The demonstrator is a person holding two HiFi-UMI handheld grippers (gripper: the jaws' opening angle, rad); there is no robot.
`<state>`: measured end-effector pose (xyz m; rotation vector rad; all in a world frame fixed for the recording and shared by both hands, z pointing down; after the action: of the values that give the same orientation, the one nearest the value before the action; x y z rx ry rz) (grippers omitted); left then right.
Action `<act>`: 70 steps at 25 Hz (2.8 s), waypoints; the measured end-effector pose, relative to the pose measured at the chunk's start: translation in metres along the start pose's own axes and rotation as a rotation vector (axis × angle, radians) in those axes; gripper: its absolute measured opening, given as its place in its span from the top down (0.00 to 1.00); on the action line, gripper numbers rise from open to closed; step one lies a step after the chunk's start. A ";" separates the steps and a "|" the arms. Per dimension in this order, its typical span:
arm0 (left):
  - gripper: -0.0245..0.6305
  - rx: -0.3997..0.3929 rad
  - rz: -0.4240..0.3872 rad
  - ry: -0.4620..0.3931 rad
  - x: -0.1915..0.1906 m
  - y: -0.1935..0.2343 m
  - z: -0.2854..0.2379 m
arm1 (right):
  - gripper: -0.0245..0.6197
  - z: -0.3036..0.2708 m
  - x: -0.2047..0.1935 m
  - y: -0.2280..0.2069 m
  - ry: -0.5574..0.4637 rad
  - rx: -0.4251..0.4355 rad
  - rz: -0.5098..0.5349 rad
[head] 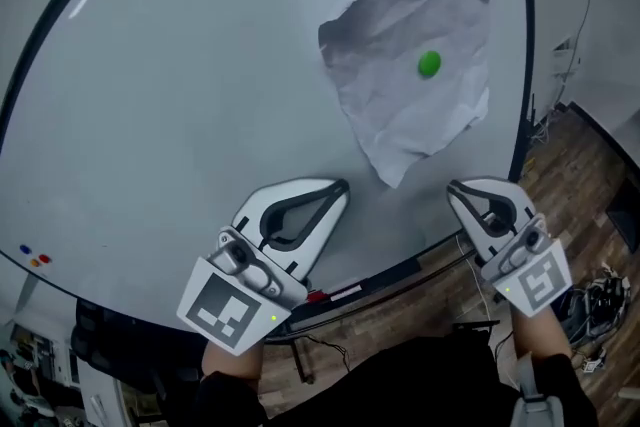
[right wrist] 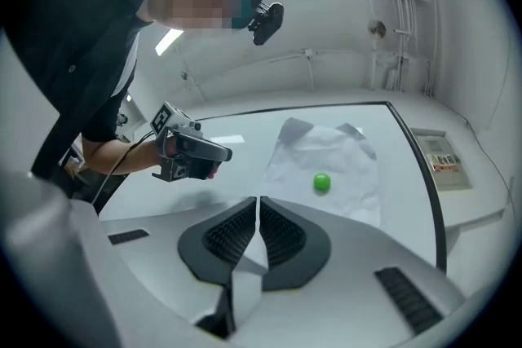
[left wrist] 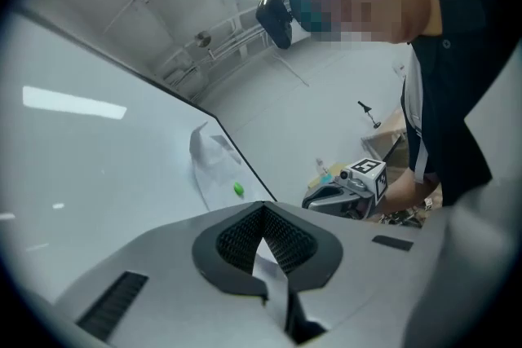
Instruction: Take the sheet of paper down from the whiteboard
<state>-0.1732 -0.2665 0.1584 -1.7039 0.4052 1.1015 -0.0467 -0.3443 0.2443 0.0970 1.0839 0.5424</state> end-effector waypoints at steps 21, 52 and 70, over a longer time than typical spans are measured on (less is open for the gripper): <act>0.77 0.352 -0.340 0.160 0.095 0.079 -0.046 | 0.73 -0.087 0.037 -0.092 0.208 0.052 0.395; 0.94 0.473 -0.422 0.238 0.095 0.096 -0.073 | 0.76 -0.106 0.031 -0.087 0.246 0.059 0.441; 0.94 0.513 -0.455 0.316 0.069 0.077 -0.057 | 0.76 -0.054 0.074 -0.112 0.089 -0.002 0.274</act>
<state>-0.1643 -0.3326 0.0616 -1.4066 0.4251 0.3539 -0.0256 -0.4169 0.1208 0.2239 1.1643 0.7997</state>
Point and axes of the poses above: the fingertips, and each gripper's own axes: z backward along the fingers, y to its left, x out of its top, the point moved 3 cm from there along z, backward along the fingers
